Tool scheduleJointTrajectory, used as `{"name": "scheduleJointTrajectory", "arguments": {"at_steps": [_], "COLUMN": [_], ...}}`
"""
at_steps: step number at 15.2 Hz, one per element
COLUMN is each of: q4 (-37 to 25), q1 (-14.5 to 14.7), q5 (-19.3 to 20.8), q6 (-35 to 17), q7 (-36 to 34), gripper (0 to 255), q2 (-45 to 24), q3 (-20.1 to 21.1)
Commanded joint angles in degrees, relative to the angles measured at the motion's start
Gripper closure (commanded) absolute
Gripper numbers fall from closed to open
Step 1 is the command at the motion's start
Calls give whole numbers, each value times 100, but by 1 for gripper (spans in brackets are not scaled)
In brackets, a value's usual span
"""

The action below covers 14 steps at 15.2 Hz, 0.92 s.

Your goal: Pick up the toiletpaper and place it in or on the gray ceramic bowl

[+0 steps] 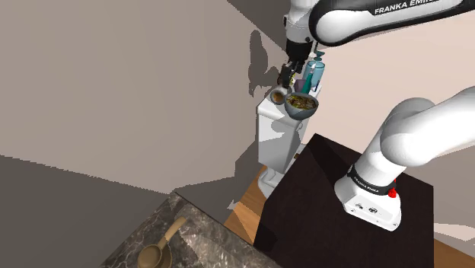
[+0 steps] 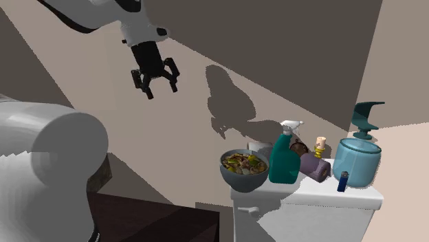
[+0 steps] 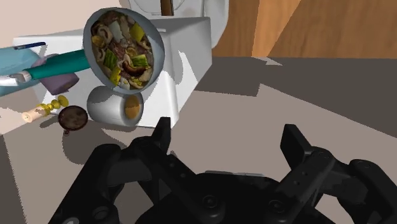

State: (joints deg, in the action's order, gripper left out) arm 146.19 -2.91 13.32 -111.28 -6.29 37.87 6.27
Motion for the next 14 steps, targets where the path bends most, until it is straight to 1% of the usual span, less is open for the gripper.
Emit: {"name": "scheduleJointTrajectory", "arguments": {"at_steps": [1,4,7,9,11,14], "q4": [182,357,415,379,280,27], "q1": [-137,-434,-824,-1110,-1392,-1704], "q5": [376,1050,1894,2568,3317,4504], "q6": [-472,-1054,-1542,-1774,-1899,-1856], "q7": [-263,-708,-1305,-1797,-2350,-3216], "gripper": [0,0,0,0,0,0], "q2": [-322,-817,-1402,-1837,-2306,-3055], "q3": [195,456,739,923,1089,1228]}}
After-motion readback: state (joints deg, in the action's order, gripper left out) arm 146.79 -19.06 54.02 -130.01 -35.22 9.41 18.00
